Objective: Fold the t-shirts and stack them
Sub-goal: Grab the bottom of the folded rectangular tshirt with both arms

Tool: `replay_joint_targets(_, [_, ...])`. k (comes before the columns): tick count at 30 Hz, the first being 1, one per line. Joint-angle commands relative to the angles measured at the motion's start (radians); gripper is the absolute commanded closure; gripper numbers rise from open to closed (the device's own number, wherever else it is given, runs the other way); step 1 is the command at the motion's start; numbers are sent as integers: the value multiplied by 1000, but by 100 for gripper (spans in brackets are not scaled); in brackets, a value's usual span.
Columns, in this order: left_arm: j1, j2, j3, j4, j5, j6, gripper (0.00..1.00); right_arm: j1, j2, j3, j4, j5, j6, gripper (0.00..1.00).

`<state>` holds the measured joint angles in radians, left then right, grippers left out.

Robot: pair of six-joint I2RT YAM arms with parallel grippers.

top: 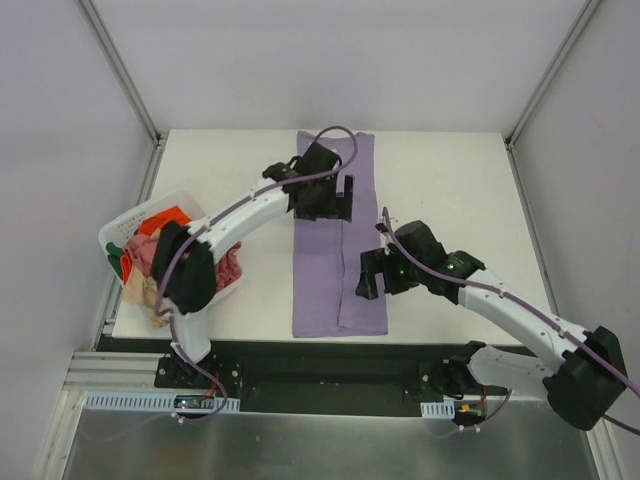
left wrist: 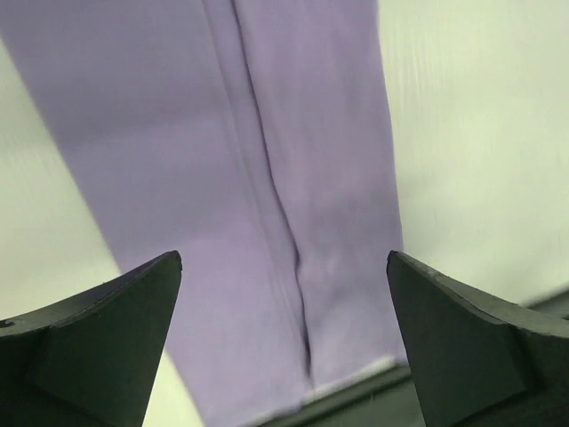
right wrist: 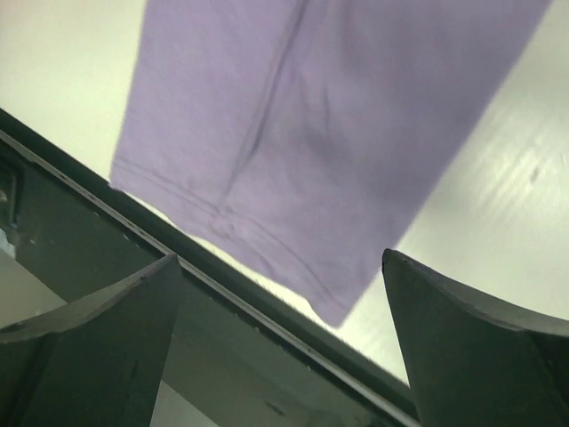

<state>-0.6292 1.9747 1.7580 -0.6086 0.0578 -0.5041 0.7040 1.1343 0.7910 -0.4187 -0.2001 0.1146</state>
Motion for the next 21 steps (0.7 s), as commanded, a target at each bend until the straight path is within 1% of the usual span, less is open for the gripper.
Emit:
replay_joint_targets(1, [-87,-313,-353,-13,-141,-101,1,12,-91,-55,-204,45,9,4])
replay_joint_targets(5, [-170,-512,-702,0,-109,-255,1,31,-125,-146,-177,30,196,4])
replay_joint_targets(7, [-211,-574,-819,0,-76,-321,1,54,-125,-188,-138,25,246,4])
replay_joint_targets(10, [-269,-635,-957,9,-61,-418,2,100,-116,-216,-103,97,321,4])
replay_joint_targets(12, [-288,-643,-1008,20,-59,-462,6,120,-97,-223,-88,136,359,4])
replay_joint_targets(13, [-293,-640,-1031,38,-59,-479,10,127,-85,-228,-72,143,370,2])
replay_joint_targets(14, [-294,-636,-1046,61,-24,-484,12,133,-73,-236,-51,146,378,4])
replay_joint_targets(16, [-299,-622,-1060,125,10,-475,16,144,-42,-249,-6,143,399,13])
replay_joint_targets(18, [-308,-605,-1062,156,28,-464,19,155,-19,-248,-9,162,422,17])
replay_joint_targets(19, [-310,-591,-1062,162,28,-462,21,158,-12,-249,-14,172,431,21])
replay_joint_targets(21, [-310,-564,-1055,168,30,-458,28,167,4,-249,-23,194,448,23])
